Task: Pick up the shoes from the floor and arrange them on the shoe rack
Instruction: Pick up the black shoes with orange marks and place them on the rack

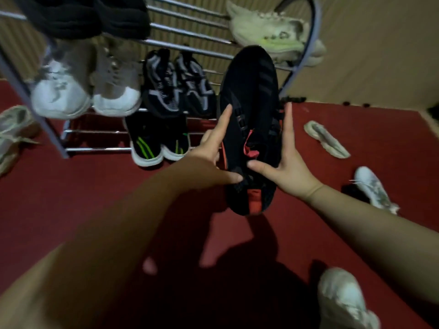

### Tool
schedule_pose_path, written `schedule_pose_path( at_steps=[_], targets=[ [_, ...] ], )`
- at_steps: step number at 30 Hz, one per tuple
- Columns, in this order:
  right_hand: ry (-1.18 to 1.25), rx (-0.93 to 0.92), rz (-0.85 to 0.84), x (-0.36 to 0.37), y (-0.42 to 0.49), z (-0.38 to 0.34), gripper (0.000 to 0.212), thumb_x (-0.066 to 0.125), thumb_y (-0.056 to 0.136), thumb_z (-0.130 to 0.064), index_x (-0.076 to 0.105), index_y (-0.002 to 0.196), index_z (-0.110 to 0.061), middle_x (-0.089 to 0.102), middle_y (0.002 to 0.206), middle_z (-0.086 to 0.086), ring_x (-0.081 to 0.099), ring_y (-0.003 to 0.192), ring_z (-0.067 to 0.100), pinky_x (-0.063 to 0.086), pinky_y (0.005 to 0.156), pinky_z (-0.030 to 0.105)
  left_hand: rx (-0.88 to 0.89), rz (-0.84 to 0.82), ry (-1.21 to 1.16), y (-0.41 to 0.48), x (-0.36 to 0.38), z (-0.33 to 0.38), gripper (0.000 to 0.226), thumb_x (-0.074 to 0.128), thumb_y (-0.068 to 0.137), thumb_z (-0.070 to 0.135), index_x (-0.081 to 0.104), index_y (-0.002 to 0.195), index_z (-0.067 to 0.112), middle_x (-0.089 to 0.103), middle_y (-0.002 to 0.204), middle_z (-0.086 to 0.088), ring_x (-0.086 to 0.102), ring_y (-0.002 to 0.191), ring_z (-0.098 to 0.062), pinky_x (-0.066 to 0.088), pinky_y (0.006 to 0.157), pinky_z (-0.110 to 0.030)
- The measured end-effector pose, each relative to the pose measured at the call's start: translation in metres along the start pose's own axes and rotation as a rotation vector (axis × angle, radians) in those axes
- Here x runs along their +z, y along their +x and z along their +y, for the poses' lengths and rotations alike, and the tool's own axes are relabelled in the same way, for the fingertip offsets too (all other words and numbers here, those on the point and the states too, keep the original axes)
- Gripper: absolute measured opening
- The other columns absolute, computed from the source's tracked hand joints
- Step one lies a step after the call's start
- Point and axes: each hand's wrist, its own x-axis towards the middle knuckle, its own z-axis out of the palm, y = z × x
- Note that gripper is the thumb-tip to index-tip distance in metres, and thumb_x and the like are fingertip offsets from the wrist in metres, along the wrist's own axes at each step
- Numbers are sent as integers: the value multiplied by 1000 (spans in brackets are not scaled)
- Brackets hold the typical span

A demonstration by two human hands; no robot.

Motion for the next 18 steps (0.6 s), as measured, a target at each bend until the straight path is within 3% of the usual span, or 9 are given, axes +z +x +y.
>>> schedule_pose_path(
  at_steps=[3, 5, 8, 10, 11, 13, 16, 18],
  targets=[
    [14, 14, 86, -15, -7, 21, 110, 64, 80, -54, -19, 145, -23, 11, 157, -11, 17, 143, -3, 23, 109, 10, 11, -38, 104, 27, 16, 7, 121, 78, 75, 17, -16, 135, 63, 3, 156, 15, 41, 126, -8, 53, 91, -41],
    [9, 33, 121, -24, -13, 40, 112, 64, 78, -56, -16, 147, -19, 10, 156, -13, 16, 144, 0, 22, 112, 14, 9, -64, 238, 43, 29, 12, 121, 78, 75, 19, -18, 136, 60, 12, 153, 9, 49, 110, -14, 54, 87, -44],
    [38, 102, 140, -46, -21, 67, 112, 70, 79, -45, -12, 150, -17, 16, 157, -3, 21, 144, 4, 24, 112, 17, -19, -116, 329, 69, 55, 16, 123, 79, 74, 23, -20, 138, 56, 14, 153, 6, 38, 96, -7, 50, 90, -36],
    [41, 119, 144, -67, -24, 85, 111, 70, 80, -38, -12, 150, -16, 20, 155, -8, 24, 142, 0, 26, 110, 14, -26, -136, 357, 88, 74, 20, 124, 79, 74, 24, -22, 138, 54, 10, 155, 4, 34, 84, 5, 45, 84, -28],
    [35, 115, 146, -78, -25, 94, 110, 70, 80, -37, -12, 150, -16, 20, 152, -16, 25, 140, -4, 26, 109, 12, -31, -146, 351, 99, 83, 23, 124, 79, 73, 24, -22, 139, 52, 7, 156, 3, 33, 84, 8, 44, 82, -24],
    [44, 105, 157, -100, -27, 114, 110, 69, 80, -37, -13, 150, -16, 18, 145, -28, 25, 136, -11, 26, 109, 12, -46, -166, 337, 121, 103, 29, 125, 80, 73, 22, -22, 140, 50, 2, 158, 2, 35, 102, 3, 40, 81, -18],
    [103, 87, 167, -130, -32, 149, 111, 67, 80, -41, -15, 150, -15, 16, 145, -28, 23, 138, -8, 26, 111, 16, -72, -177, 346, 155, 131, 32, 124, 80, 73, 21, -20, 140, 51, 0, 159, 2, 24, 121, 0, 34, 95, -24],
    [160, 81, 167, -151, -34, 178, 110, 64, 80, -42, -17, 149, -14, 13, 143, -33, 20, 137, -13, 23, 110, 12, -97, -177, 354, 180, 152, 33, 123, 79, 73, 20, -19, 140, 53, -2, 159, 3, 26, 130, -4, 36, 102, -26]
  ],
)
